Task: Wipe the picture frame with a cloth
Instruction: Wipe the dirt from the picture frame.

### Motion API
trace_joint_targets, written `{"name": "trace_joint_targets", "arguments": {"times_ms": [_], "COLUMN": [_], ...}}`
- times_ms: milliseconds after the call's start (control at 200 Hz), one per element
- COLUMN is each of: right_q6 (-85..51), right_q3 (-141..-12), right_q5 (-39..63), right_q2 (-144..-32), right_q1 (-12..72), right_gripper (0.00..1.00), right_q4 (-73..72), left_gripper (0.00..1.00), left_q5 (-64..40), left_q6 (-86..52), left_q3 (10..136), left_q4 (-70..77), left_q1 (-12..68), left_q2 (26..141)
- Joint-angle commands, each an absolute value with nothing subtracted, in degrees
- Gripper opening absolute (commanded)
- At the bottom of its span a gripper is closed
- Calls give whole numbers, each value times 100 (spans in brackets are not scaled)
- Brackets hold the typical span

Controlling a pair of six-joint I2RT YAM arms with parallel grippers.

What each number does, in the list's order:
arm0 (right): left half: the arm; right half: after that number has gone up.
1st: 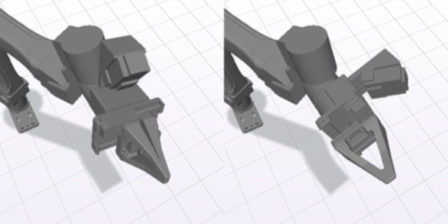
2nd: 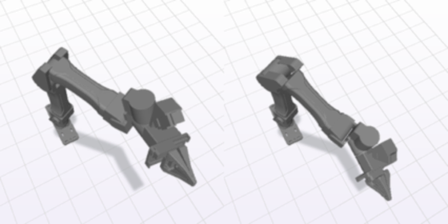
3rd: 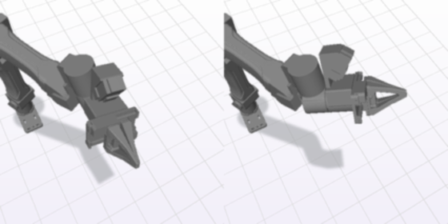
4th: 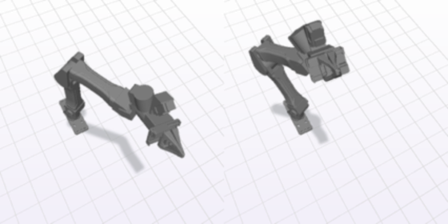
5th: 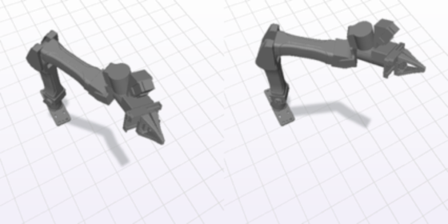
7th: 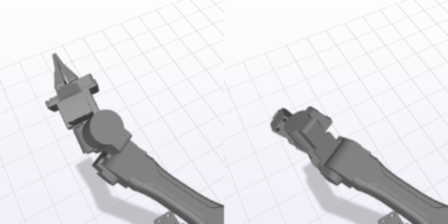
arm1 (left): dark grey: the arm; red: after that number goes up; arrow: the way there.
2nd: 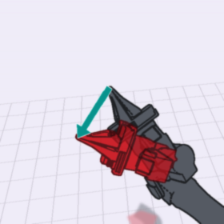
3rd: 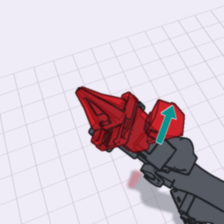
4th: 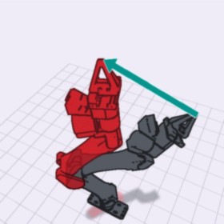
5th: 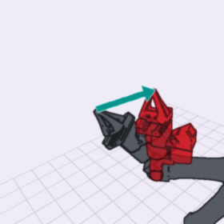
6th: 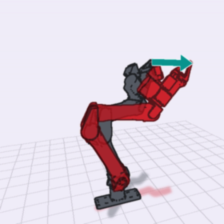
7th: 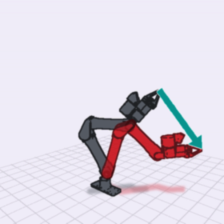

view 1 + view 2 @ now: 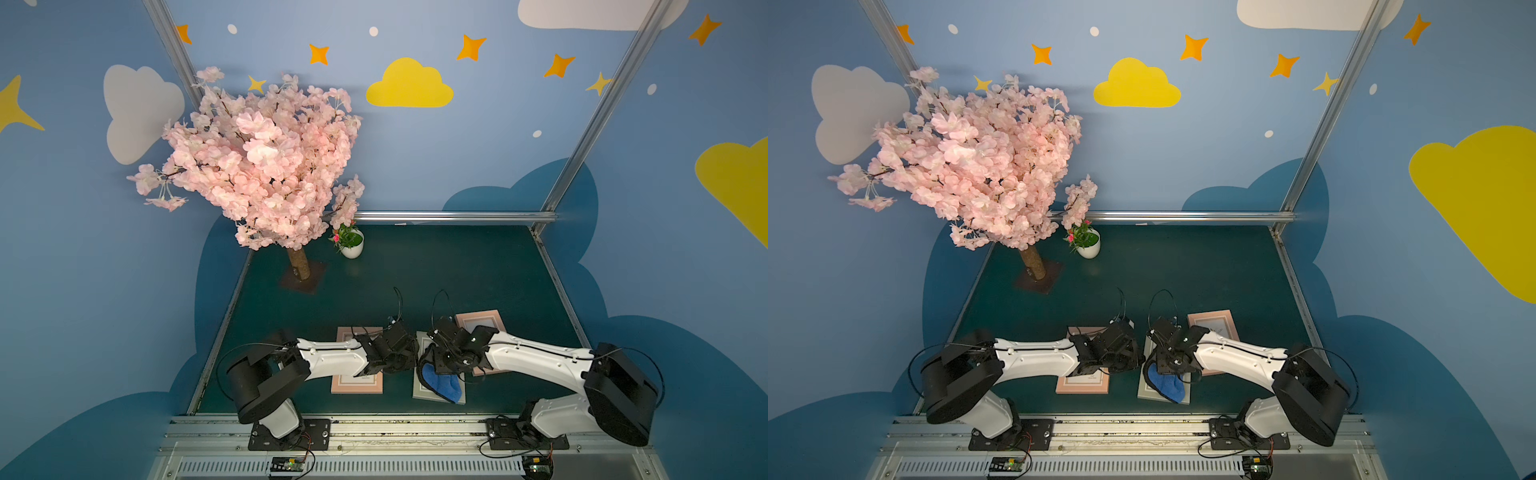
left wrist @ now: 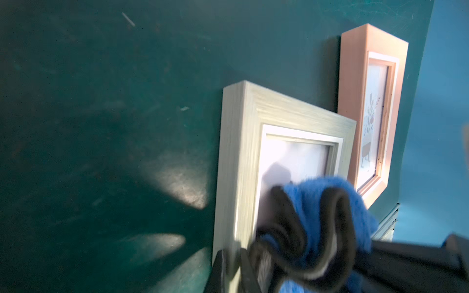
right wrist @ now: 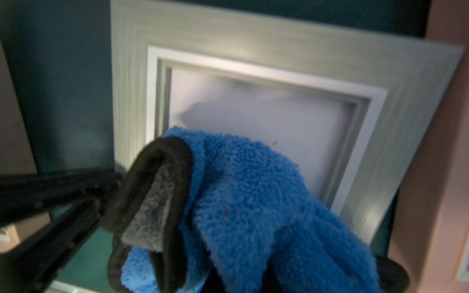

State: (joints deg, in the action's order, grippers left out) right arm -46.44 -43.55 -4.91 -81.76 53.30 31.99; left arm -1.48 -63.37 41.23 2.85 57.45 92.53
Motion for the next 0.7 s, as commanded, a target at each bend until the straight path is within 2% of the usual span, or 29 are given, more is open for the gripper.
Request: {"name": "trace_joint_targets", "arguments": {"times_ms": [0, 165, 365, 696], "right_q6": [-4142, -3951, -4040, -4917], "right_q3": [-4512, -4794, -4650, -3877], "right_q5": [-649, -577, -335, -330], "right_q2": [-8592, -8934, -8935, -8179], "right_q1": [5048, 4780, 4840, 5888], "right_gripper": [0, 0, 0, 0], "right_q4": [3158, 3046, 2998, 3397], "left_gripper": [10, 10, 10, 10], "left_q5": [-9, 9, 43, 70], "left_q6": [-6372, -6398, -6410, -6415], "left_q3": [3797, 3741, 3726, 3747], "left_q4": [-693, -707, -721, -796], "left_q1": [5792, 5793, 5792, 5792], "left_q2": [9695, 9645, 9617, 9640]}}
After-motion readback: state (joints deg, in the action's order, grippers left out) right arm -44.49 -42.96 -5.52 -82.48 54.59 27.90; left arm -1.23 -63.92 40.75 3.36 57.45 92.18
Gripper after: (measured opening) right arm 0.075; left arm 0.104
